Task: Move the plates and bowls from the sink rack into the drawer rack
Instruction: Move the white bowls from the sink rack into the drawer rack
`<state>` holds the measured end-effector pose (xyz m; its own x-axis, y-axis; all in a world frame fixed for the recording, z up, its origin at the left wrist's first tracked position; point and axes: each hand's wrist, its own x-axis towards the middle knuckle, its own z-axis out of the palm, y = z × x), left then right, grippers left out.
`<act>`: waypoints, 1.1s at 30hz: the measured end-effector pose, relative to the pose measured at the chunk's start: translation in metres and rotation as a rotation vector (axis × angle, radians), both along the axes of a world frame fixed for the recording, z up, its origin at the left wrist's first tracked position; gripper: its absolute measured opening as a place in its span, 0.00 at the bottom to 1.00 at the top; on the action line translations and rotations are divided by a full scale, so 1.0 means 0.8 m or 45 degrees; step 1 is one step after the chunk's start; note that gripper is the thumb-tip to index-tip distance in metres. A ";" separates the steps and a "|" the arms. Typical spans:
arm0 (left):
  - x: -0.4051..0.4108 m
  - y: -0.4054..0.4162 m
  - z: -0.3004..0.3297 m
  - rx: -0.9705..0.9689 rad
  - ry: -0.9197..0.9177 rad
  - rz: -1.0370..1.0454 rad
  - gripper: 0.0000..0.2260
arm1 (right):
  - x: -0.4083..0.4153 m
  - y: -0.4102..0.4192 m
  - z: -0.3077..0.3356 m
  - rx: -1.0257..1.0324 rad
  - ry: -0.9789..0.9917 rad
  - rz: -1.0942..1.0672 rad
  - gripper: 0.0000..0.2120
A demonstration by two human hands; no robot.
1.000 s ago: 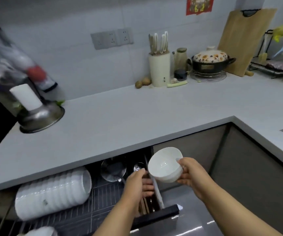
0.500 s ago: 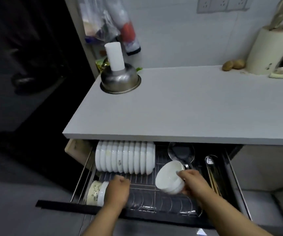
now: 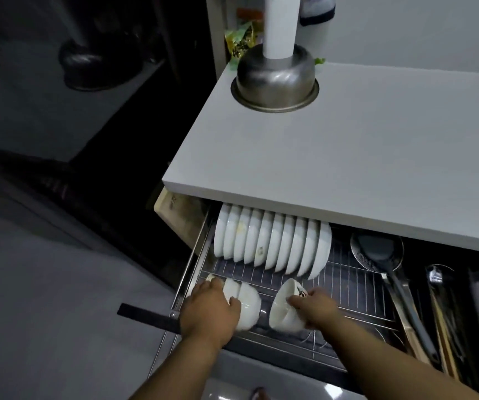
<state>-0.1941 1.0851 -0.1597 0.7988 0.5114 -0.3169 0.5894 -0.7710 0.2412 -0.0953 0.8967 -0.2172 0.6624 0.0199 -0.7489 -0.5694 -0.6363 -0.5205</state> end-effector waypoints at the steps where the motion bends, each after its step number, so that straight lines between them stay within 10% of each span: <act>1: 0.000 0.001 0.000 -0.007 -0.003 0.014 0.19 | 0.001 0.008 -0.005 -0.027 0.012 0.024 0.23; 33: -0.001 0.006 -0.020 0.059 0.065 -0.012 0.19 | -0.014 0.075 -0.042 -0.197 0.102 0.412 0.29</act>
